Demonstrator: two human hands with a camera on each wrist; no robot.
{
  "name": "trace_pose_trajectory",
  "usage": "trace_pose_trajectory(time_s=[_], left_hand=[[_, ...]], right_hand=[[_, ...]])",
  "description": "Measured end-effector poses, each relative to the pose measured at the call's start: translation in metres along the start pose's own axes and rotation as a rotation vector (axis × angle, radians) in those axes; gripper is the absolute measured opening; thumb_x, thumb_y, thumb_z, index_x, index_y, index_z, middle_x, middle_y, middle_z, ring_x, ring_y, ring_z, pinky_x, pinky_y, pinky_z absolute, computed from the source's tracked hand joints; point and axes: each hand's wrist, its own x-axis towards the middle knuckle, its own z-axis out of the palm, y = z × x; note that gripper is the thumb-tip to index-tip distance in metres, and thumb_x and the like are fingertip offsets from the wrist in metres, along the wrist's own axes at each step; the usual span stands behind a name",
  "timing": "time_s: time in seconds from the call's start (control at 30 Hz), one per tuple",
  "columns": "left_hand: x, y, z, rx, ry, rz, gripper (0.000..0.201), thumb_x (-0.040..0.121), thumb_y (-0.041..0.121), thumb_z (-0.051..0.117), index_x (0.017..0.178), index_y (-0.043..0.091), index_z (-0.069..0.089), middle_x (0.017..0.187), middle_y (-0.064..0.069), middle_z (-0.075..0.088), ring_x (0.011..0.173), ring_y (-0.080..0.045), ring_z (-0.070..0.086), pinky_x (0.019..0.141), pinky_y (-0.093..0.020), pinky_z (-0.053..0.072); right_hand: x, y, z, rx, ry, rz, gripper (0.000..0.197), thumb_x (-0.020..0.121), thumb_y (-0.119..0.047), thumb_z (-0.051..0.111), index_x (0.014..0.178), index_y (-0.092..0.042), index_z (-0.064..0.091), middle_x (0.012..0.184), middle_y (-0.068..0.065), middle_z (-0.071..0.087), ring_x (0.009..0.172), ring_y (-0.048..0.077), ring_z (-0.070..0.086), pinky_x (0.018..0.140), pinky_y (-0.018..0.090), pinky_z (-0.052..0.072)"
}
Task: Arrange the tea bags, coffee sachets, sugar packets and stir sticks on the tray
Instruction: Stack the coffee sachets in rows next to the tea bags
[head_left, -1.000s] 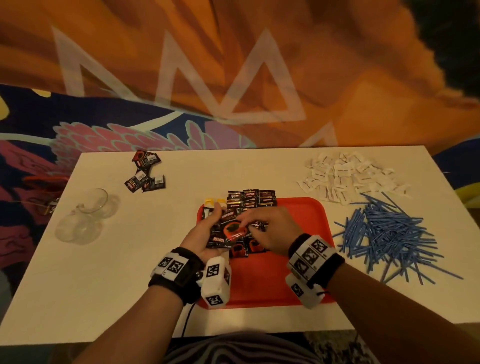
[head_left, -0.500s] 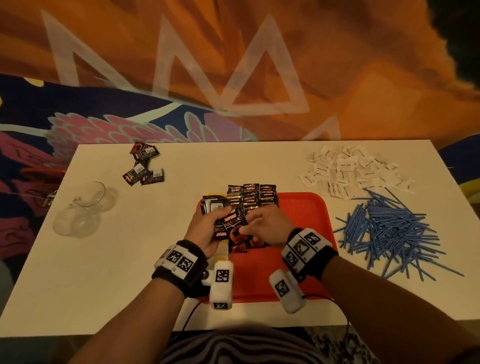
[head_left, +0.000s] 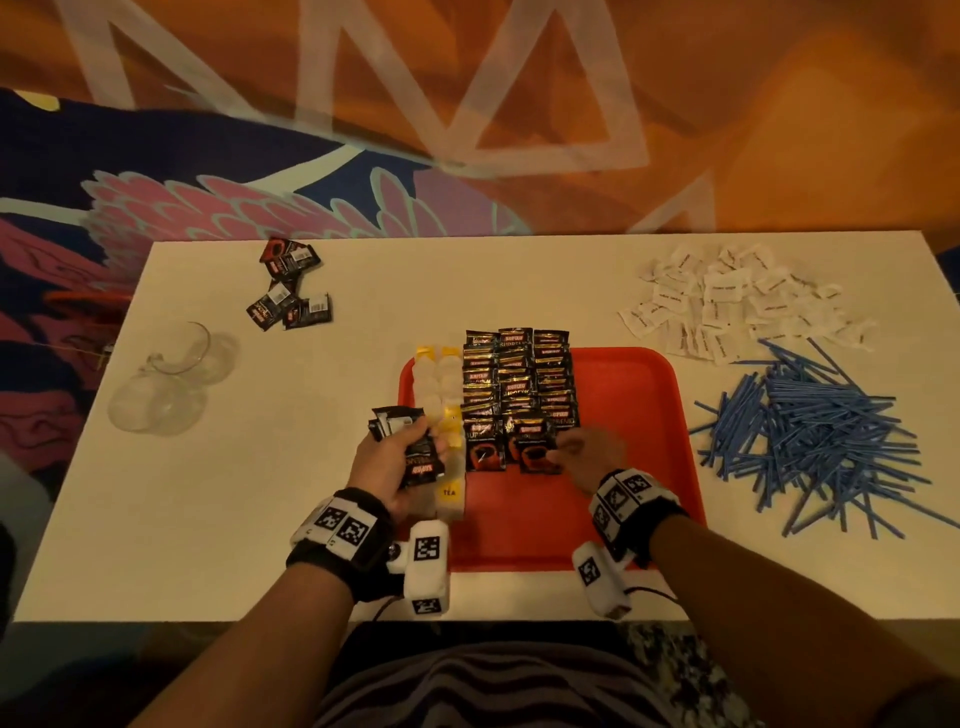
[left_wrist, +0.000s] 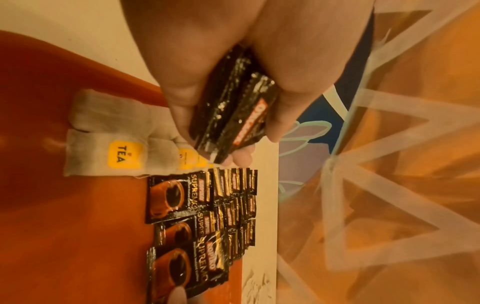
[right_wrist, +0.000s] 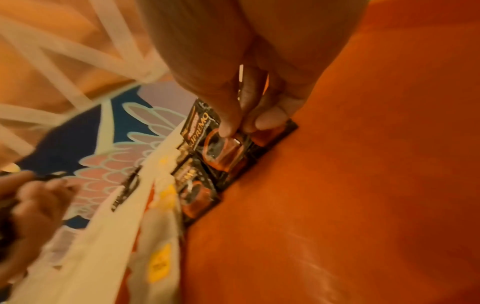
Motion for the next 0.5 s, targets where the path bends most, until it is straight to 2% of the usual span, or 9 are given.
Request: trace_pose_trajectory(time_s=[0.07, 0.17, 0.23, 0.27, 0.33, 0.4, 0.5], left_hand=[[-0.002, -0.002, -0.006, -0.008, -0.019, 0.001, 0.009, 0.092, 0.01, 0.059, 0.092, 0.001, 0.057, 0.077, -0.011, 0.057, 0.065, -0.022, 0.057, 0.058, -0.031, 0.054], [-0.003, -0.005, -0.015, -0.006, 0.007, -0.003, 0.019, 0.088, 0.011, 0.064, 0.101, 0.001, 0.055, 0.08, -0.012, 0.06, 0.068, -0.023, 0.059, 0.059, -0.033, 0.054], [-0.004, -0.005, -0.021, -0.003, 0.024, -0.004, 0.027, 0.085, 0.012, 0.067, 0.107, 0.001, 0.054, 0.083, -0.015, 0.059, 0.068, -0.025, 0.06, 0.058, -0.033, 0.054], [-0.006, -0.005, -0.022, -0.002, 0.031, -0.002, 0.025, 0.086, 0.011, 0.065, 0.106, 0.001, 0.055, 0.083, -0.016, 0.058, 0.067, -0.025, 0.06, 0.056, -0.033, 0.055], [-0.007, -0.006, -0.023, 0.006, 0.031, 0.007, 0.014, 0.093, 0.009, 0.059, 0.102, 0.0, 0.056, 0.08, -0.015, 0.059, 0.064, -0.023, 0.06, 0.054, -0.031, 0.055], [-0.009, -0.006, -0.024, 0.034, 0.043, 0.028, 0.008, 0.096, 0.006, 0.057, 0.098, -0.001, 0.06, 0.073, -0.012, 0.063, 0.06, -0.021, 0.062, 0.053, -0.03, 0.056], [-0.012, -0.006, -0.024, 0.056, 0.031, 0.037, 0.009, 0.096, 0.006, 0.057, 0.094, 0.0, 0.063, 0.07, -0.01, 0.065, 0.058, -0.019, 0.063, 0.052, -0.028, 0.054]], right_hand=[[0.005, 0.009, 0.006, 0.005, 0.014, 0.03, 0.026, 0.089, -0.027, 0.069, 0.113, -0.017, 0.068, 0.113, 0.0, 0.069, 0.092, 0.008, 0.057, 0.067, 0.011, 0.04], [0.011, 0.01, 0.016, -0.022, 0.007, 0.036, 0.021, 0.089, -0.029, 0.069, 0.108, -0.02, 0.067, 0.106, -0.004, 0.068, 0.089, 0.007, 0.056, 0.067, 0.013, 0.042], [0.015, 0.007, 0.021, -0.014, 0.004, 0.042, 0.016, 0.089, -0.029, 0.069, 0.102, -0.022, 0.066, 0.1, -0.006, 0.064, 0.085, 0.006, 0.054, 0.057, 0.011, 0.036], [0.016, 0.006, 0.023, -0.01, 0.012, 0.05, 0.012, 0.088, -0.028, 0.07, 0.097, -0.022, 0.064, 0.098, -0.007, 0.062, 0.082, 0.005, 0.054, 0.054, 0.011, 0.033], [0.019, 0.003, 0.027, 0.01, 0.041, 0.061, 0.011, 0.086, -0.026, 0.072, 0.088, -0.023, 0.062, 0.096, -0.007, 0.062, 0.078, 0.004, 0.056, 0.052, 0.011, 0.036], [0.02, 0.002, 0.03, 0.017, 0.072, 0.069, 0.015, 0.084, -0.027, 0.074, 0.086, -0.022, 0.061, 0.094, -0.006, 0.064, 0.072, 0.001, 0.056, 0.05, 0.01, 0.037], [0.018, 0.0, 0.032, 0.014, 0.105, 0.086, 0.019, 0.082, -0.029, 0.076, 0.087, -0.023, 0.058, 0.091, -0.007, 0.06, 0.067, -0.004, 0.05, 0.046, 0.008, 0.03]])
